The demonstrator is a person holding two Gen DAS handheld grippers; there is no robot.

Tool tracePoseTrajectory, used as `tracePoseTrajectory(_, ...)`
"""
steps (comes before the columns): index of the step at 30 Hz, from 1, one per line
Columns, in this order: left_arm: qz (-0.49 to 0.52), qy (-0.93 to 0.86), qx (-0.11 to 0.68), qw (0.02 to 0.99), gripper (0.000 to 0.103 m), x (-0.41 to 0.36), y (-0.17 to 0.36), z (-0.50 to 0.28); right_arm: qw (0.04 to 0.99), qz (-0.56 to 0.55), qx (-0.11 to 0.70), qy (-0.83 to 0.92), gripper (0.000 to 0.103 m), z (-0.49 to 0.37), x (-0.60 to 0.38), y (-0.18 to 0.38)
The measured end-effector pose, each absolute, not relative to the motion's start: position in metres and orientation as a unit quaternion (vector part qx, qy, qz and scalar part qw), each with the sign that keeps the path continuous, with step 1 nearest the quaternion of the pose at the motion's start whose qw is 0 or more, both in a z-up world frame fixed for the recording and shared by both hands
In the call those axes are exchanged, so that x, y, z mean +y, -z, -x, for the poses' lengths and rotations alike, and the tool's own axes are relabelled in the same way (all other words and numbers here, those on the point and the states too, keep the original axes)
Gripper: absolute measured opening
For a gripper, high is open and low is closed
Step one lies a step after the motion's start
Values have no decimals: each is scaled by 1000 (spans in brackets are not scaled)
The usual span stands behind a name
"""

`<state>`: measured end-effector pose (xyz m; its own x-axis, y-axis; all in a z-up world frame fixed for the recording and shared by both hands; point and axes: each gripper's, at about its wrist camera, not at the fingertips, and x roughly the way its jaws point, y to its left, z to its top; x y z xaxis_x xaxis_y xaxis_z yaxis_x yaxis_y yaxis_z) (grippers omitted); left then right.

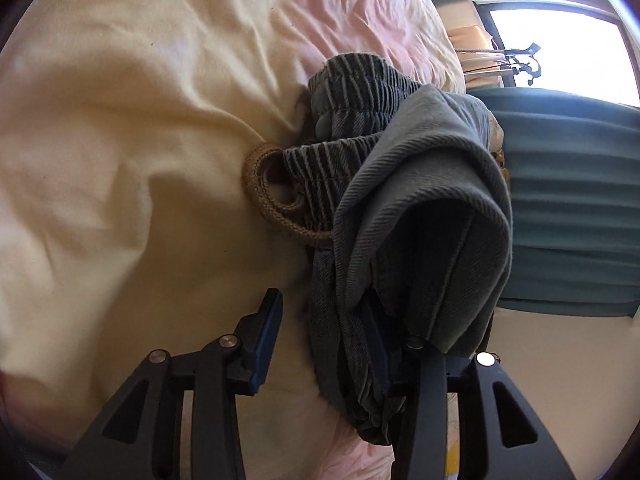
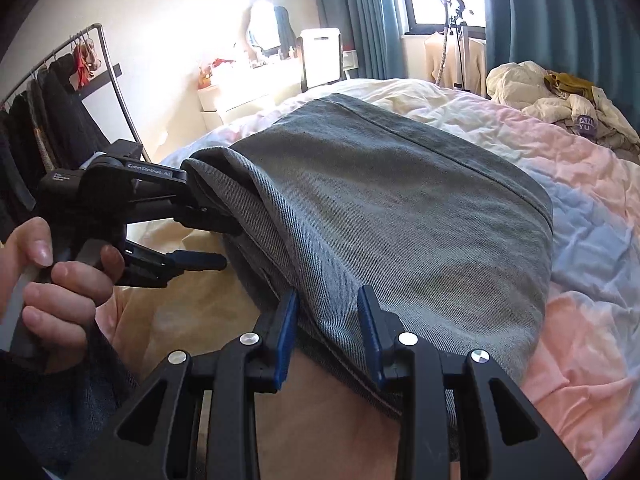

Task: Fold clothes
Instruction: 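Lift the folded jeans bundle off the duvet with both grippers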

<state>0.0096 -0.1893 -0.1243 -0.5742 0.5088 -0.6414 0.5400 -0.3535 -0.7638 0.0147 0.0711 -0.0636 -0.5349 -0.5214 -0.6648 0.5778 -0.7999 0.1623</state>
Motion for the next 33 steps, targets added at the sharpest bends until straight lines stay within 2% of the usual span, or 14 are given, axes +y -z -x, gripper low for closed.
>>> tracePoseTrajectory(6,-413,663,624,-16,41,-181,133,-15,314,-369,14,874,30,-11,77,62)
tracePoseTrajectory(16,-397,693,602,-24,42,-162,122,1,314,-372,6,873,30,-13,78,62)
tracePoseTrajectory(23,-383,684,620,-35,42,-147,125,12,319,-371,-29,872,30,-11,90,58)
tracePoseTrajectory(28,-343,691,629,-94,42,-134,104,11,320,-355,-135,868,30,-5,127,43)
tracePoseTrajectory(33,-351,662,658,-68,42,-131,117,5,293,-347,-282,845,30,10,181,46)
